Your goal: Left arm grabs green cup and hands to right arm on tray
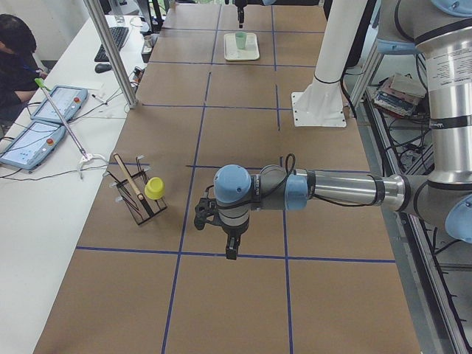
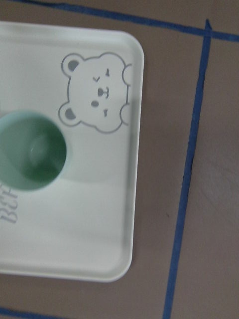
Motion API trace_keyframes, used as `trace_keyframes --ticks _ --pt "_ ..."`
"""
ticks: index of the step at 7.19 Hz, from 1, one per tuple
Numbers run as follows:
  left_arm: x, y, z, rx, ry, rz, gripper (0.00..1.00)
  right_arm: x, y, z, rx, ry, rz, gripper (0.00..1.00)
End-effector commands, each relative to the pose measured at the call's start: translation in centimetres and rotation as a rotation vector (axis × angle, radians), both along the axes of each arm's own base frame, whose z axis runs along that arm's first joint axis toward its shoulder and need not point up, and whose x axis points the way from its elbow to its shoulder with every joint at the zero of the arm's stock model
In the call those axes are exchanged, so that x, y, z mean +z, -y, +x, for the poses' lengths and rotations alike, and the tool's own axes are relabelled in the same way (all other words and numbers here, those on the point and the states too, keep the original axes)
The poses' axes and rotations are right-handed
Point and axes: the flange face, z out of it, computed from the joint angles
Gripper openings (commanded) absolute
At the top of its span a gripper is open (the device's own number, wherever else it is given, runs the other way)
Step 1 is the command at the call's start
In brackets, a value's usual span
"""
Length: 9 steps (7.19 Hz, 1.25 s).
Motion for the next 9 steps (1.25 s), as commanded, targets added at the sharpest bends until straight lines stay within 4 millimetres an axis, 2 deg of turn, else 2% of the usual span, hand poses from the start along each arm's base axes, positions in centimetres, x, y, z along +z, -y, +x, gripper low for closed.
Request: trace_keyframes --ticks 1,2,3,4,7,8,9 --pt "0.0 0.0 -0.1 -0.002 0.002 0.000 1.00 4.1 -1.8 11.7 -0.093 -0.044 0.041 1.00" --pt "0.1 0.0 0.0 0.002 0.002 0.001 1.00 6.0 -3.2 14.6 -0.133 -0.066 0.018 1.00" --pt "0.5 0.0 -0.1 0.005 0.005 -0.003 1.00 7.5 -4.9 14.9 -0.127 -0.060 -0.026 1.00" --pt "1.2 -0.3 0.0 0.001 -0.005 -0.024 1.00 8.2 -5.5 14.9 -0.127 -0.058 -0.044 1.00" --pt "0.3 -0.4 -0.1 0.002 0.006 -0.006 1.00 7.9 -5.0 14.9 -0.100 -0.055 -0.058 1.00" --pt "0.8 -0.4 0.0 0.003 0.008 -0.017 1.00 7.9 -5.0 14.9 -0.100 -0.055 -0.057 1.00" --pt "0.5 -0.4 -0.1 0.002 0.008 -0.011 1.00 7.8 -5.0 14.8 -0.101 -0.057 -0.055 1.00"
